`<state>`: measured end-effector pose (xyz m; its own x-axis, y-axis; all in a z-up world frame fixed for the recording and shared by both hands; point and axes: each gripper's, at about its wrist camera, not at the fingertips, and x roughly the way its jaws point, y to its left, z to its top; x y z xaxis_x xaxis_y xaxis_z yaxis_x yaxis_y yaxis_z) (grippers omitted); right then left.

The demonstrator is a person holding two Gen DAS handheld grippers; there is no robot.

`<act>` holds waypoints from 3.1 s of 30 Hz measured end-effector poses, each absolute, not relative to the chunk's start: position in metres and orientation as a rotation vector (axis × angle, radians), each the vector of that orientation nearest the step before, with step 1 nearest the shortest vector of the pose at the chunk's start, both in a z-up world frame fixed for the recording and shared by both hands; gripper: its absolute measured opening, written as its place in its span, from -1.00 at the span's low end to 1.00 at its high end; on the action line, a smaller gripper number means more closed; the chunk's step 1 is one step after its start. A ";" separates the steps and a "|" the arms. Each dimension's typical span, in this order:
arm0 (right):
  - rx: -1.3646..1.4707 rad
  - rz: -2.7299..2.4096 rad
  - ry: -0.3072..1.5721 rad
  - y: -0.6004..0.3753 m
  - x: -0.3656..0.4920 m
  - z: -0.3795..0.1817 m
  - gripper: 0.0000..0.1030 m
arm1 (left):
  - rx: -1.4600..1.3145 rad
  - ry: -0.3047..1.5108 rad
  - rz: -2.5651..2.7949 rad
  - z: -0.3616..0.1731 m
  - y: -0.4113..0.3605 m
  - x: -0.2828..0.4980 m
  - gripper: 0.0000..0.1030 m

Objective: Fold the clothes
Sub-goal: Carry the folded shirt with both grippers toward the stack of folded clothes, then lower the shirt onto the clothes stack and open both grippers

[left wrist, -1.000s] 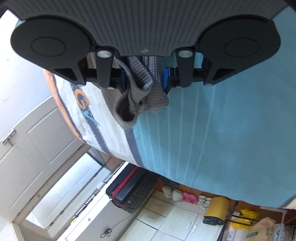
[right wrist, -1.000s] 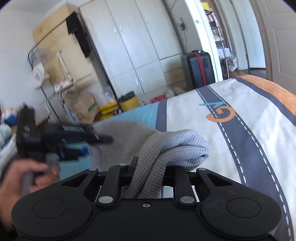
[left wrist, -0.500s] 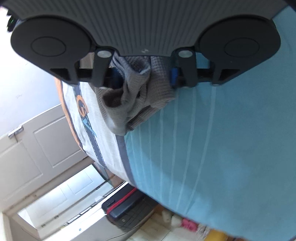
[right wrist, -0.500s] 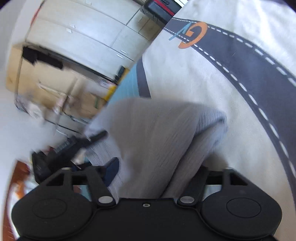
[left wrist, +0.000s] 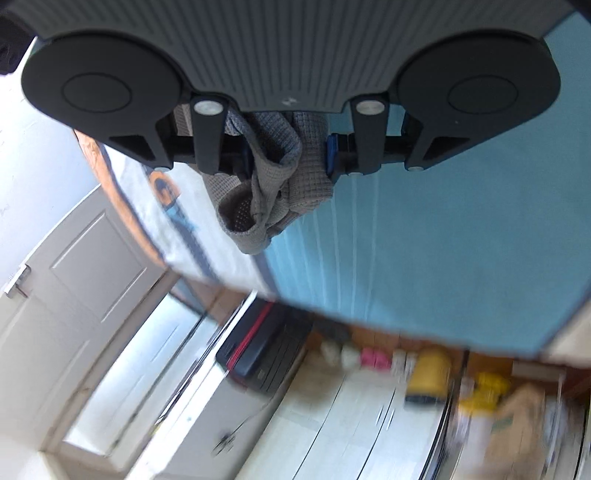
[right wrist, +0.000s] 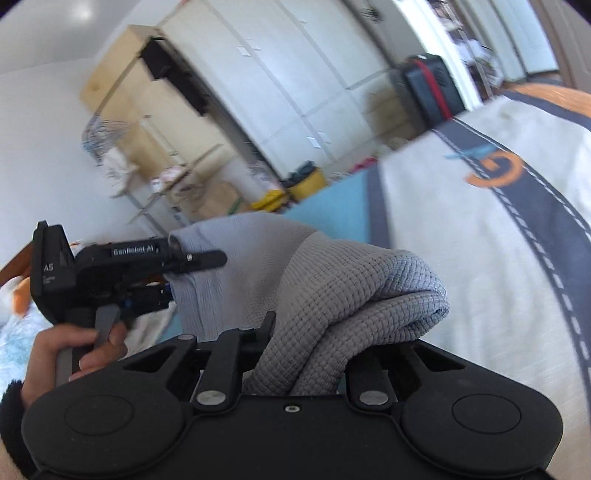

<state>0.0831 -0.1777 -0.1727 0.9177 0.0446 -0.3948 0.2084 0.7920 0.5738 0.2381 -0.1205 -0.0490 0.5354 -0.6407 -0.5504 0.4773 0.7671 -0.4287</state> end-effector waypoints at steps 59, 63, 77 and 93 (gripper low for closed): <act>0.205 0.448 0.549 0.197 0.541 -0.064 -0.40 | -0.906 0.193 0.214 -0.068 0.337 0.183 -0.41; -0.087 0.478 0.378 0.235 0.511 -0.037 -0.49 | -0.782 0.144 0.253 -0.047 0.320 0.175 -0.50; 0.051 0.549 0.668 0.202 0.592 -0.049 -0.08 | -0.778 0.431 0.139 -0.023 0.292 0.178 -0.36; 0.021 0.778 0.546 0.205 0.523 -0.034 0.25 | -0.696 0.407 0.165 -0.004 0.278 0.170 -0.24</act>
<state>0.5230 0.2051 -0.0336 0.5815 0.6715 -0.4594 -0.6607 0.7192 0.2150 0.1696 0.2783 -0.0040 0.9090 0.0129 -0.4167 -0.2805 0.7583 -0.5885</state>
